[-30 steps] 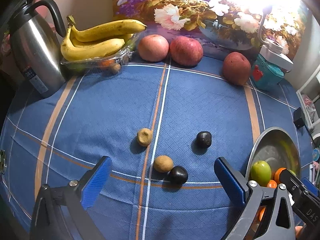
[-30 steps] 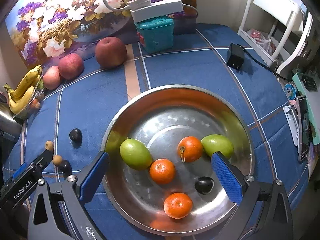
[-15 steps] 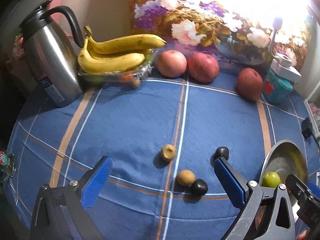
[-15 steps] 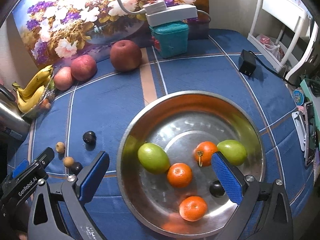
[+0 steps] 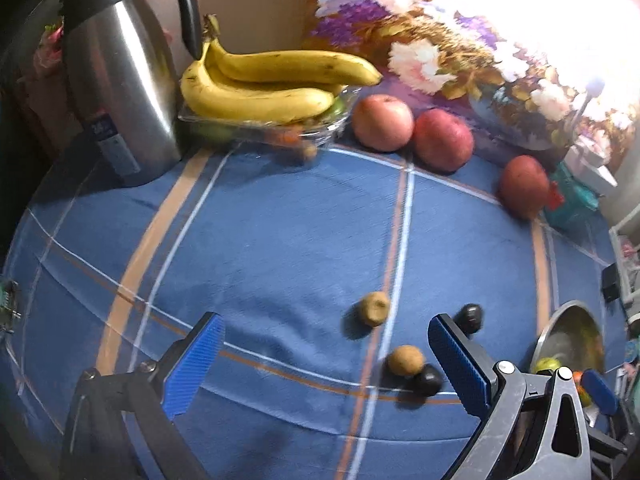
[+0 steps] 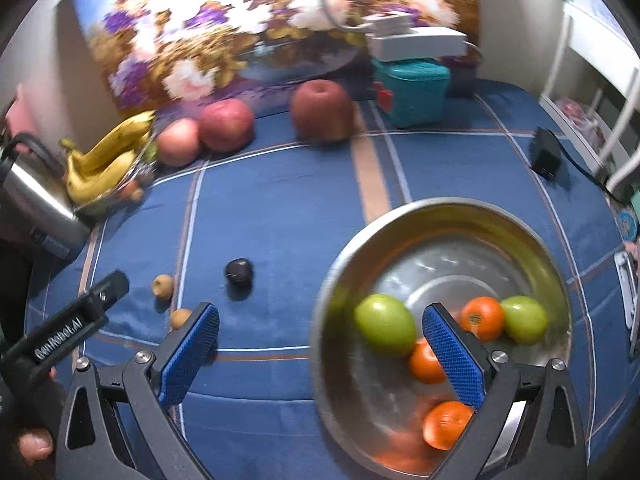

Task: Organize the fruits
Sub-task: 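Withdraw both open tools from the plate toward the remaining plums and kiwis, then grasp a black plum with the right tool while the left tool grasps a kiwi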

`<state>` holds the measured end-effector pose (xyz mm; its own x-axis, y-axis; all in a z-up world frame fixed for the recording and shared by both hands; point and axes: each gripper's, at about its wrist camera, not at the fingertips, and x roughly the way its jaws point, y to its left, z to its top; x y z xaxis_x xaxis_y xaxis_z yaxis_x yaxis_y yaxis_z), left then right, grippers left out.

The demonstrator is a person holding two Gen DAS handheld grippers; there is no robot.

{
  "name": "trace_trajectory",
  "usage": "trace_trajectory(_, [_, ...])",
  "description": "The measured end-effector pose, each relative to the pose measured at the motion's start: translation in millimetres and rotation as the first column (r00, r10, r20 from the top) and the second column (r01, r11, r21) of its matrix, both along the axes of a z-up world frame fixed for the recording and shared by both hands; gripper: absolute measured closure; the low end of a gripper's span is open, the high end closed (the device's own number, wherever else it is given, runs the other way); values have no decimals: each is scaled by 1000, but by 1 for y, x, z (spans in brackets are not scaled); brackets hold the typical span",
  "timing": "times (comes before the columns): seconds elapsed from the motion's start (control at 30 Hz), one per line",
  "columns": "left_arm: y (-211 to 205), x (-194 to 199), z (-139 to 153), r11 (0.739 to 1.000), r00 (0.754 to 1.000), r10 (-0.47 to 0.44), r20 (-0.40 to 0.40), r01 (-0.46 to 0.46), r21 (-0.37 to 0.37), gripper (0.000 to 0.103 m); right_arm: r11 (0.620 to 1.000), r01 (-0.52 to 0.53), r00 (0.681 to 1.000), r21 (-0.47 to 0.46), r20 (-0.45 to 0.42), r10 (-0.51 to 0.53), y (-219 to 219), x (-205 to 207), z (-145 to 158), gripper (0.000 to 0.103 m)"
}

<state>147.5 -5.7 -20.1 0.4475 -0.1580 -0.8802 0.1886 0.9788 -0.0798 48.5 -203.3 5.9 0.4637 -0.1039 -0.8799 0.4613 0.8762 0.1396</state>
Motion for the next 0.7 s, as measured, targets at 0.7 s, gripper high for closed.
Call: trace_trajectory(0.7, [18,16,-29,1000,997,28,-73,-27,3,0,982,-133,989,136,-46,141,47,31,-42,28])
